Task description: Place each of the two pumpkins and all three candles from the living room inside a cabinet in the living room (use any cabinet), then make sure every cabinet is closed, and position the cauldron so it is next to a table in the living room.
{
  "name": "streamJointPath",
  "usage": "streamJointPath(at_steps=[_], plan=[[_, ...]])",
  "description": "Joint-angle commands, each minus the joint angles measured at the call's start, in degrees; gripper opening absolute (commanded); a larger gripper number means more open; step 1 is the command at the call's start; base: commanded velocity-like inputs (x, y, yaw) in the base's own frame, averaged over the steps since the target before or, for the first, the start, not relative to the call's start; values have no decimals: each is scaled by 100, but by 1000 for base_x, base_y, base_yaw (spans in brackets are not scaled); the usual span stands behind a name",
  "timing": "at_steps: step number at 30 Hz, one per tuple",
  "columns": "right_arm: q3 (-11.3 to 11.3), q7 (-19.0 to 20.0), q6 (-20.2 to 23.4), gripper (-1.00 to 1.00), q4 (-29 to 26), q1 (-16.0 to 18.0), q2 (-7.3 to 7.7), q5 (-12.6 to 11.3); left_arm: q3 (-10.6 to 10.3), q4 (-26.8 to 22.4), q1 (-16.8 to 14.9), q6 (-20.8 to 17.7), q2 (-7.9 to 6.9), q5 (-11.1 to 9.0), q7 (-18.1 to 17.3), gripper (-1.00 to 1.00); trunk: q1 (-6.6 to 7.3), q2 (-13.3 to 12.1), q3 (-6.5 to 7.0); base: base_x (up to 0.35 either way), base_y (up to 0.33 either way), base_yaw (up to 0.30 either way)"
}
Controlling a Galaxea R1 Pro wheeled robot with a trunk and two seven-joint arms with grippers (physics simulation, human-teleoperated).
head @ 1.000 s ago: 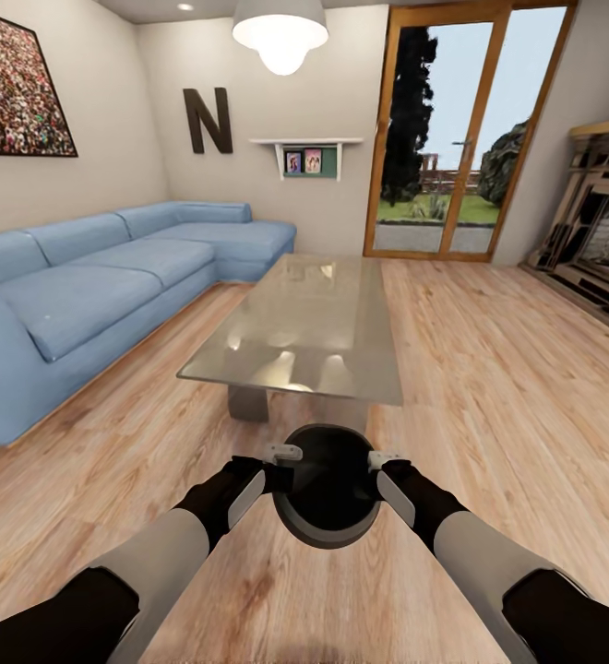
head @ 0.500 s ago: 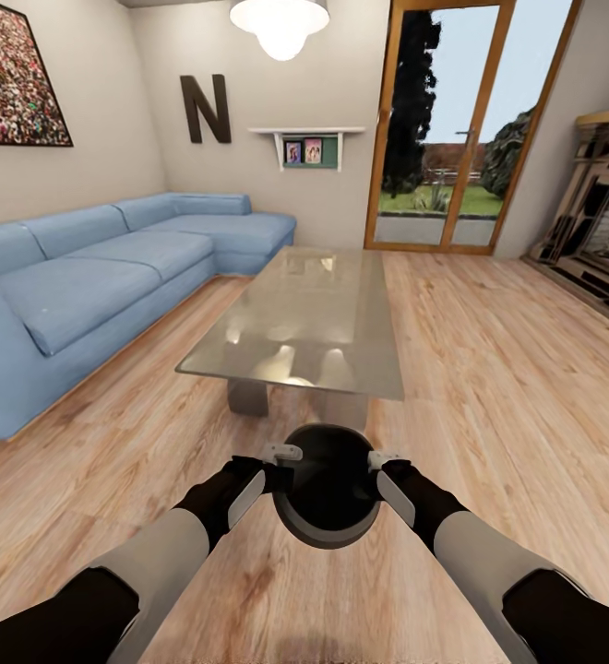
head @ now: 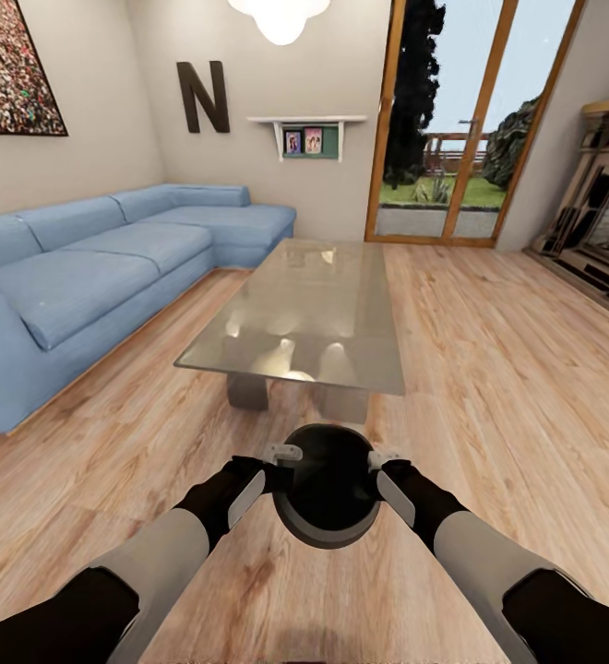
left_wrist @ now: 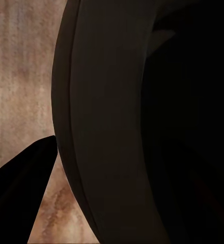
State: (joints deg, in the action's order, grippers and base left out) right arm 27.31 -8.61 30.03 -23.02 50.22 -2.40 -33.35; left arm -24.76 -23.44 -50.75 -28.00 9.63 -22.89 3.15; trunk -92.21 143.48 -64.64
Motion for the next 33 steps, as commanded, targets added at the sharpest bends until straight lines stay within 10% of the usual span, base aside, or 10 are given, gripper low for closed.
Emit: streamJointPath(at_steps=[1,33], plan=[[-15,-61,47,-100,8,5,47,86,-108,-82,-4,126,-5,-128,34,-100,2,3,-14,0,0,0],[-16,-58,39,-100,8,5,47,83,-108,-82,-5,126,-5,-128,37,-100,2,3,-309,0,0,0]])
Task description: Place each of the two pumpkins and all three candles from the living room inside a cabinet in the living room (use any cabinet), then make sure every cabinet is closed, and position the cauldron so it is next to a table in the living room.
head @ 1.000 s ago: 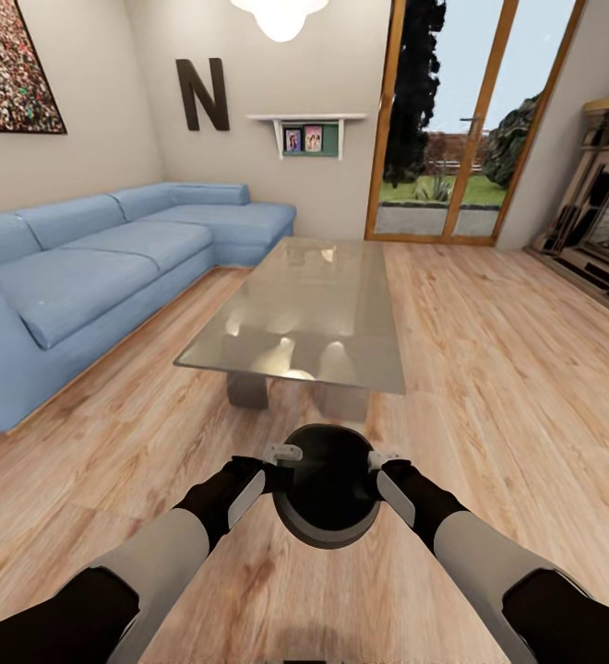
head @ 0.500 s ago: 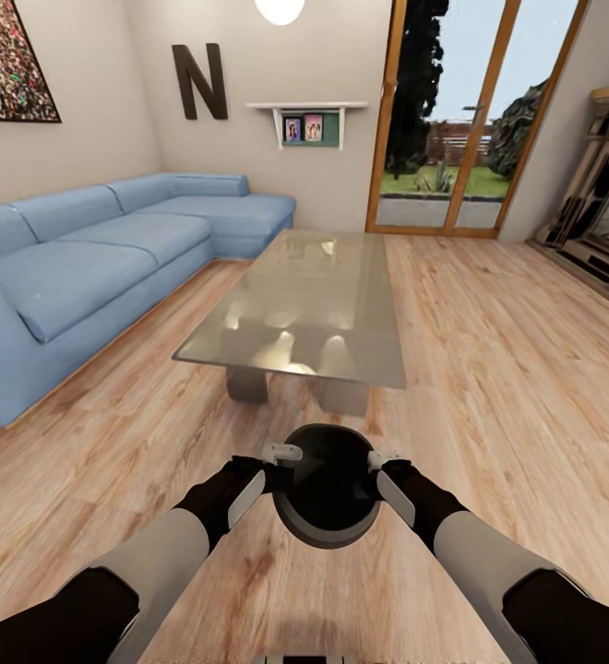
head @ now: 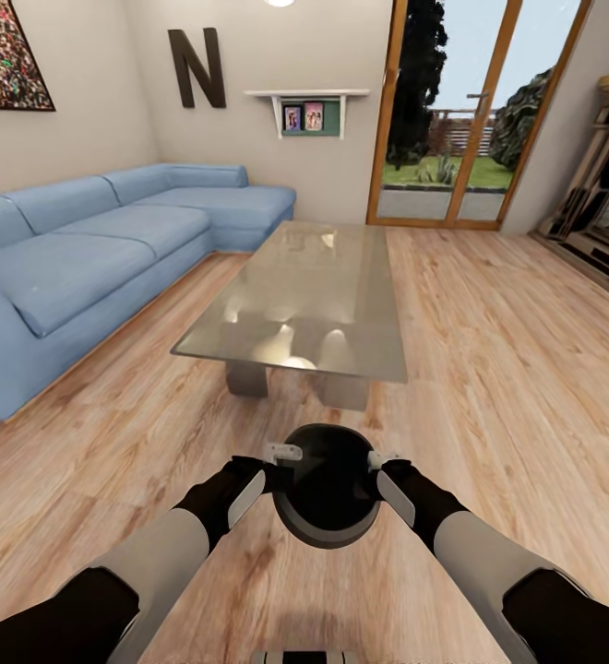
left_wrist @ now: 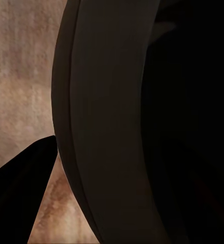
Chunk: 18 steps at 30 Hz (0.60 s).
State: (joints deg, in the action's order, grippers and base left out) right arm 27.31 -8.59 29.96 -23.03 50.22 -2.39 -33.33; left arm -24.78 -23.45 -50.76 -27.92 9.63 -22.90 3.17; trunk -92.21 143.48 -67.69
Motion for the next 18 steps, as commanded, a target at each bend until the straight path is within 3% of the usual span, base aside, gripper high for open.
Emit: streamJointPath(at_steps=[1,18], plan=[[-15,-58,46,-100,9,5,46,81,-106,-81,-4,119,-5,-127,35,-100,2,3,-14,0,0,0],[-15,-55,47,-100,9,5,46,85,-106,-78,-4,114,0,-127,35,-100,2,3,-168,22,0,0]])
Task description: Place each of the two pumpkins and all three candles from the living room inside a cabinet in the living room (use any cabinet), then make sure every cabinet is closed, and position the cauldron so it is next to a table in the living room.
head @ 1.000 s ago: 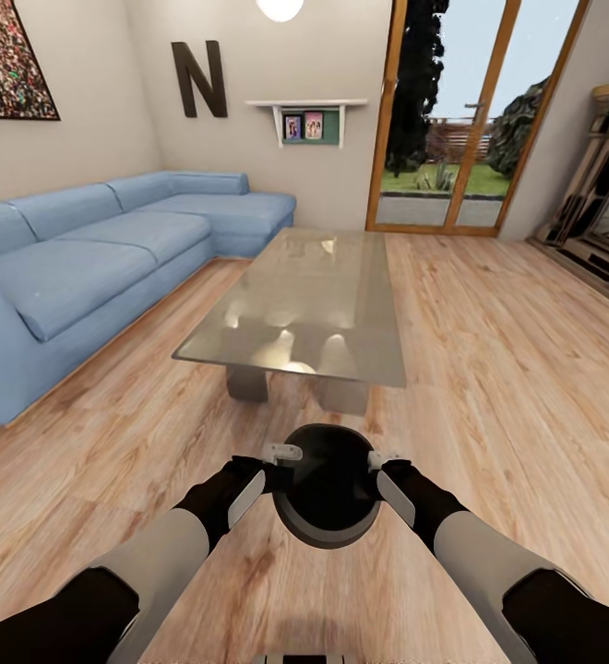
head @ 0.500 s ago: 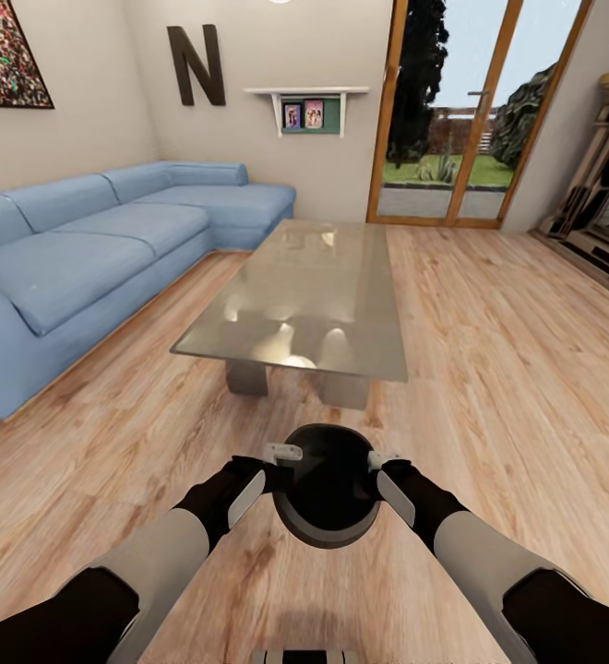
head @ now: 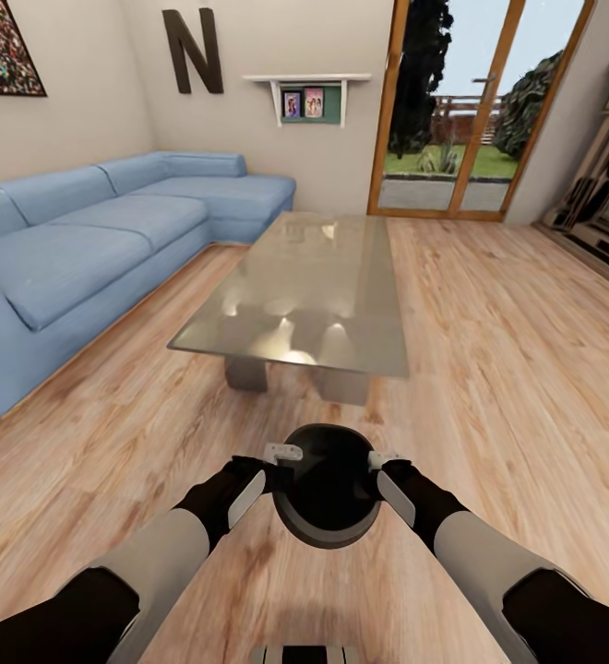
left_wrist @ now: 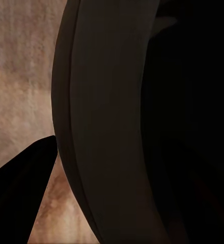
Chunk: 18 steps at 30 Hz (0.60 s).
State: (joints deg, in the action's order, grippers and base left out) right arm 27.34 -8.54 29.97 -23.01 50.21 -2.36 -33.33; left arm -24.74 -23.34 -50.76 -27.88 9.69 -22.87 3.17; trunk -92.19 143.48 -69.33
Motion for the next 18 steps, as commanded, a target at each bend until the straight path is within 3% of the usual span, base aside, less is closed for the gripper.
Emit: streamJointPath(at_steps=[1,6,18], plan=[[-18,-60,46,-100,7,6,42,85,-110,-90,-4,113,-5,-130,35,-100,0,3,-9,224,0,0],[-18,-61,50,-100,7,6,42,88,-110,-90,-4,115,-7,-130,35,-100,0,3,-15,180,0,0],[-18,-60,47,-100,6,6,42,89,-110,-85,-3,115,-7,-130,35,-100,0,3,-16,18,0,0]])
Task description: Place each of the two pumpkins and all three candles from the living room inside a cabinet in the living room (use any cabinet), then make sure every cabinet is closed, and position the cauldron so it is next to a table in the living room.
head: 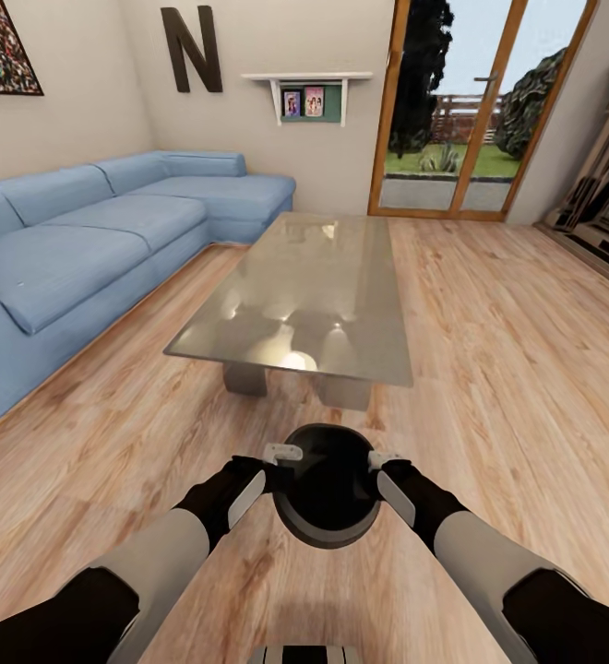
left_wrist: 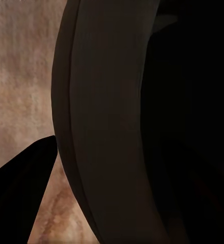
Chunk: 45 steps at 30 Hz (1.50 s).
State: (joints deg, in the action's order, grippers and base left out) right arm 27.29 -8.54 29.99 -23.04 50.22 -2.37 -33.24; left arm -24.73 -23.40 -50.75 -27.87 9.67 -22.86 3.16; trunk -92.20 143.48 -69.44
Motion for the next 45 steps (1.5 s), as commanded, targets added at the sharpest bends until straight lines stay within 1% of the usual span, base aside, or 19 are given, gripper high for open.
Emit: streamJointPath(at_steps=[1,10,45], plan=[[-13,-60,47,-100,8,5,44,81,-111,-79,-4,113,-4,-131,36,-100,2,3,-4,61,0,0],[-13,-60,43,-100,8,5,44,80,-111,-82,-5,115,-6,-131,36,-100,2,3,-57,145,0,0],[-12,-60,51,-100,2,5,44,81,-111,-86,-5,110,0,-131,36,-100,2,3,-373,3,0,0]])
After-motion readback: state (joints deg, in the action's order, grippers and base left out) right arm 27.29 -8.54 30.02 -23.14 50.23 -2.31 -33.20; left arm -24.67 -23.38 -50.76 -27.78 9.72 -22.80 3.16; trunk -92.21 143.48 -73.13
